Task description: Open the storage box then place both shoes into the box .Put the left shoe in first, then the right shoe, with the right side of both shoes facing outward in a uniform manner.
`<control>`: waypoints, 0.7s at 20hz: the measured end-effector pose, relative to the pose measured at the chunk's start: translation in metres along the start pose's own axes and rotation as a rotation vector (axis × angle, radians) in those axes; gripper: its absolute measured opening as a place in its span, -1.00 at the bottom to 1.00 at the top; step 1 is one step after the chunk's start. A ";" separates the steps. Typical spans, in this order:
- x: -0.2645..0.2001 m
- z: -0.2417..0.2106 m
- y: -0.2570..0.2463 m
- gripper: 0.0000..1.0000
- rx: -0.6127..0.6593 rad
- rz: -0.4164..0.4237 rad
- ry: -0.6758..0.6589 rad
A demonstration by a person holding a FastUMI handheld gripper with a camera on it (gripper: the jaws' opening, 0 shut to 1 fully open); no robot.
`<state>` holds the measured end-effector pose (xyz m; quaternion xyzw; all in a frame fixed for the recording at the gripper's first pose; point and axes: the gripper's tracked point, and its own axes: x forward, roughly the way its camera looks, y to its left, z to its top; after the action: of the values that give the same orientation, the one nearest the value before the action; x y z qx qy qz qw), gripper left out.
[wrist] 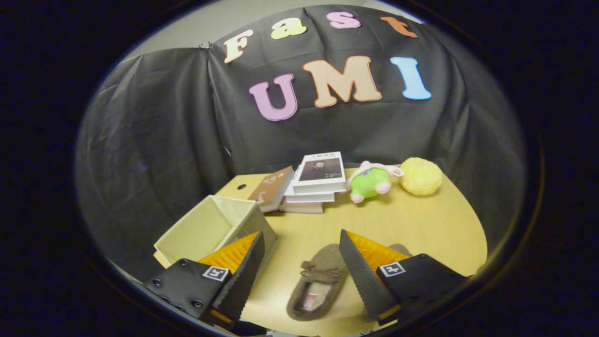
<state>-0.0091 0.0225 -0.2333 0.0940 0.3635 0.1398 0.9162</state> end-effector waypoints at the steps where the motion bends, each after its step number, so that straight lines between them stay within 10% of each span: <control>1: 0.002 -0.011 -0.007 1.00 -0.014 -0.008 0.026; 14: 0.044 -0.149 -0.044 0.86 -0.061 -0.062 0.367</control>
<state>-0.0734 0.0057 -0.3799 0.0279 0.5229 0.1373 0.8408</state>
